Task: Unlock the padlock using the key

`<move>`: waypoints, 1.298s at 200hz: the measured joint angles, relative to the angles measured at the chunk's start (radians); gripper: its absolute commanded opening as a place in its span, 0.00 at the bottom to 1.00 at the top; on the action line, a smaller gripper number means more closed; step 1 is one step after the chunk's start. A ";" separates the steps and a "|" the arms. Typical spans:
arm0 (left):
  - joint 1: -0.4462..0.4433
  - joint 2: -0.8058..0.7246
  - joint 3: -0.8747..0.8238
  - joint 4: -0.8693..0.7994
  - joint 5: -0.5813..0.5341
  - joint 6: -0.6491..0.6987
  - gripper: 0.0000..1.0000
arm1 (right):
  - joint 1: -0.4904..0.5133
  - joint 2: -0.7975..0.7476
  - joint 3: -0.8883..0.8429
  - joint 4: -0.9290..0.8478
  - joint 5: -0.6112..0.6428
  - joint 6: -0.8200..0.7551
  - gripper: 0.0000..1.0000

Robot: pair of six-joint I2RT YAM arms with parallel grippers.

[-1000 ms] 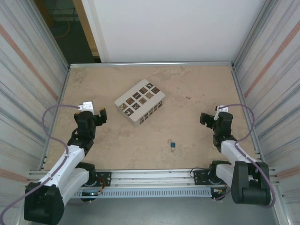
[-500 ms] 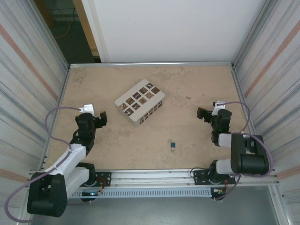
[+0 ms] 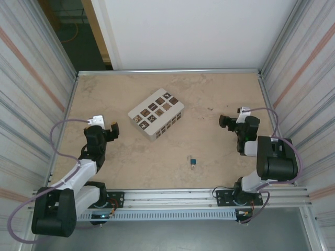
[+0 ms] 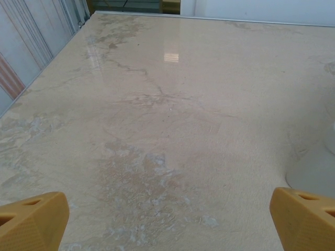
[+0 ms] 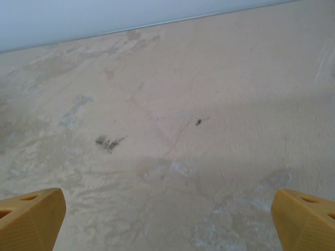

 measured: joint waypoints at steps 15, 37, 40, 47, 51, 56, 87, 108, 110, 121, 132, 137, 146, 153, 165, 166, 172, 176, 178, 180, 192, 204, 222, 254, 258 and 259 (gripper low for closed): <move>0.005 0.035 0.000 0.031 0.017 0.012 0.99 | 0.011 0.000 0.005 -0.011 0.006 -0.008 0.99; 0.009 0.091 -0.010 0.116 0.050 0.039 0.99 | 0.021 0.000 0.005 -0.031 0.016 -0.015 0.99; 0.010 0.097 -0.011 0.127 0.055 0.042 0.99 | 0.021 0.000 0.005 -0.033 0.019 -0.016 0.99; 0.012 0.118 -0.014 0.158 0.067 0.052 0.99 | 0.021 0.000 0.005 -0.038 0.024 -0.016 0.99; 0.014 0.130 -0.015 0.174 0.074 0.058 0.99 | 0.021 0.000 0.005 -0.041 0.026 -0.016 0.99; 0.019 0.148 -0.016 0.197 0.085 0.066 0.99 | 0.021 0.000 0.005 -0.042 0.029 -0.016 0.99; 0.049 0.242 -0.016 0.318 0.167 0.102 0.99 | 0.023 0.000 0.005 -0.051 0.034 -0.018 0.99; 0.062 0.311 -0.016 0.409 0.217 0.126 0.99 | 0.023 0.000 0.005 -0.054 0.036 -0.018 0.99; 0.063 0.322 -0.016 0.420 0.219 0.127 0.99 | 0.023 0.000 0.005 -0.054 0.037 -0.018 0.99; 0.071 0.379 -0.016 0.483 0.239 0.130 0.99 | 0.023 0.000 0.005 -0.054 0.037 -0.018 0.99; 0.077 0.438 -0.016 0.537 0.256 0.134 0.99 | 0.023 0.000 0.005 -0.054 0.037 -0.018 0.99; 0.078 0.461 -0.016 0.554 0.262 0.137 0.99 | 0.023 0.000 0.005 -0.054 0.037 -0.018 0.99; 0.082 0.489 -0.016 0.576 0.274 0.140 0.99 | 0.024 0.000 0.005 -0.054 0.037 -0.018 0.99; 0.082 0.499 -0.016 0.580 0.282 0.143 0.99 | 0.026 0.000 0.005 -0.054 0.037 -0.018 0.99; 0.082 0.497 -0.014 0.580 0.290 0.145 0.99 | 0.028 0.000 0.005 -0.054 0.037 -0.018 0.99; 0.082 0.496 -0.014 0.580 0.290 0.145 0.99 | 0.028 0.000 0.005 -0.054 0.037 -0.018 0.99; 0.082 0.496 -0.008 0.575 0.292 0.145 0.99 | 0.028 0.000 0.005 -0.055 0.037 -0.018 0.99; 0.082 0.496 -0.001 0.568 0.292 0.145 0.99 | 0.028 0.000 0.005 -0.055 0.039 -0.018 0.99; 0.082 0.496 0.005 0.558 0.291 0.145 0.99 | 0.028 0.000 0.005 -0.056 0.041 -0.018 0.99; 0.082 0.496 0.011 0.549 0.291 0.145 0.99 | 0.028 0.000 0.005 -0.056 0.043 -0.018 0.99; 0.082 0.503 0.064 0.489 0.291 0.145 0.99 | 0.031 0.000 0.007 -0.062 0.062 -0.018 0.99; 0.083 0.508 0.106 0.470 0.291 0.145 0.99 | 0.034 0.000 0.010 -0.066 0.083 -0.018 0.99; 0.084 0.506 0.127 0.454 0.291 0.145 0.99 | 0.040 0.000 0.011 -0.068 0.104 -0.018 0.99; 0.084 0.506 0.127 0.415 0.291 0.145 0.99 | 0.041 0.000 0.011 -0.068 0.117 -0.018 0.99; 0.084 0.506 0.127 0.413 0.291 0.145 0.99 | 0.041 0.000 0.011 -0.068 0.119 -0.018 0.99; 0.084 0.506 0.127 0.412 0.291 0.145 0.99 | 0.041 0.000 0.011 -0.068 0.120 -0.018 0.99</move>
